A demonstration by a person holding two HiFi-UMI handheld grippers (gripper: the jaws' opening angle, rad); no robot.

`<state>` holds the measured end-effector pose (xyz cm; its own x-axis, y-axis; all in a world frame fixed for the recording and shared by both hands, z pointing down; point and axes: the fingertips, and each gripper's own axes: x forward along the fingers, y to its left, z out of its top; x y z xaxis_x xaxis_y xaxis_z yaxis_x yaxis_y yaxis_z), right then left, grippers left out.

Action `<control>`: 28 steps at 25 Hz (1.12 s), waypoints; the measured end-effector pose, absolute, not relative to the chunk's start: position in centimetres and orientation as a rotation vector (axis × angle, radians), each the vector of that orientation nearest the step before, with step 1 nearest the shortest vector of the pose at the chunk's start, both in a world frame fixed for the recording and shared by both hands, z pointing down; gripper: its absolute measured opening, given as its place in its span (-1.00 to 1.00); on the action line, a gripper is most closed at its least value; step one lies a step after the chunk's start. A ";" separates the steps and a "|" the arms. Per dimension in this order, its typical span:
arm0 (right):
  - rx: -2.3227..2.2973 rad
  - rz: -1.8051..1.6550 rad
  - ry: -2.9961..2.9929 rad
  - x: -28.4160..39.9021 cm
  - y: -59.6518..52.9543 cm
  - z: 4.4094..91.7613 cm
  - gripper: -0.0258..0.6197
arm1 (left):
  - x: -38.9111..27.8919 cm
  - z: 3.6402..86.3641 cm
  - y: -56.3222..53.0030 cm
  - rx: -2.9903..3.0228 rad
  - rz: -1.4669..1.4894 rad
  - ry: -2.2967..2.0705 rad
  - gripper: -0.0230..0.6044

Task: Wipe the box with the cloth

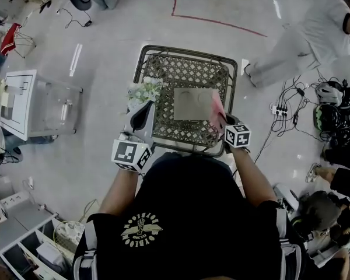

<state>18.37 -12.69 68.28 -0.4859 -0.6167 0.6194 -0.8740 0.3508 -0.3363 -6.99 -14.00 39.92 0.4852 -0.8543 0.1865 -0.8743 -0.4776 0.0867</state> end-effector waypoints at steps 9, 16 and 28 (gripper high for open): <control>1.448 0.648 -2.567 18.3 -12.0 50.0 -0.87 | -6.8 36.9 -13.8 2.580 0.095 -1.543 -0.93; 1.579 0.405 -2.656 20.5 -10.7 39.4 -0.87 | -5.2 34.1 -14.0 2.642 0.037 -1.515 -0.93; 1.645 0.265 -2.651 21.8 -10.2 35.3 -0.87 | -4.3 33.2 -13.4 2.665 0.034 -1.507 -0.93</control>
